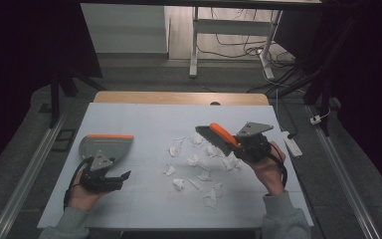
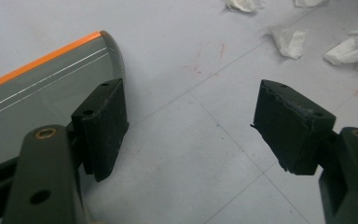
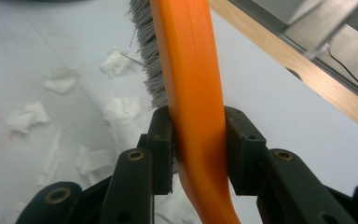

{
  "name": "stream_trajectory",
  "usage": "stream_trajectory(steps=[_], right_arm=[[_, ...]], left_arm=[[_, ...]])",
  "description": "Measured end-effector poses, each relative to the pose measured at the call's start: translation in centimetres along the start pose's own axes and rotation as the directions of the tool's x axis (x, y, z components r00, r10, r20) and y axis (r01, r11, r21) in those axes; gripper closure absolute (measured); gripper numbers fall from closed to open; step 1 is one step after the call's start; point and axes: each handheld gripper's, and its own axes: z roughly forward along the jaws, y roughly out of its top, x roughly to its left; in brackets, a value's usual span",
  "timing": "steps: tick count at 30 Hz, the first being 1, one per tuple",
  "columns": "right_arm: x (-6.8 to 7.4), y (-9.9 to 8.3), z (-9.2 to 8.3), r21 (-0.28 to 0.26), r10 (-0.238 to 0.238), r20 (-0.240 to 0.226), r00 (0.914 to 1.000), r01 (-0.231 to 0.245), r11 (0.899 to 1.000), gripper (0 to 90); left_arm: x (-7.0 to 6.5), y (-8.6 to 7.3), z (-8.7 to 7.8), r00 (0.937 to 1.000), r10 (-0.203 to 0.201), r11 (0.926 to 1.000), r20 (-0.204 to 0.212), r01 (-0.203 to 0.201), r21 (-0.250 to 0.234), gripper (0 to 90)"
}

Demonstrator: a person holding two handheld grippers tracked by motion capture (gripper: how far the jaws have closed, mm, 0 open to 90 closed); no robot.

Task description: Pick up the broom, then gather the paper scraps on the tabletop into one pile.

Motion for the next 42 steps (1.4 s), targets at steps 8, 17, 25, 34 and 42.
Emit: stream_trajectory(steps=[8,17,25,34,42], right_arm=[[-1.7,-1.0,-0.6,0.034,0.048,0.095,0.9943,-0.051,0.998,66.2],[-3.4,-2.3,-0.1,0.114,0.093,0.186,0.9782,-0.116,0.987,66.2],[-4.9,-3.6,1.0,0.251,0.096,0.291,0.9520,-0.173,0.952,66.2],[-5.4,-4.6,2.1,0.358,0.110,0.339,0.9343,-0.236,0.903,66.2],[-3.6,-3.8,4.6,0.416,0.093,0.271,0.9580,-0.204,0.886,66.3]], left_arm=[[0.1,-0.4,0.3,1.0000,-0.005,0.9999,0.007,0.005,0.014,26.0],[0.2,-0.6,0.2,1.0000,-0.009,0.9998,0.000,0.009,0.017,25.2],[0.1,-0.6,0.5,1.0000,0.002,0.9996,0.005,-0.002,0.027,25.2],[-0.1,-0.6,0.7,0.9999,0.006,0.9994,0.008,-0.006,0.033,25.2],[0.0,-0.7,0.8,1.0000,0.006,0.9992,0.006,-0.007,0.038,25.2]])
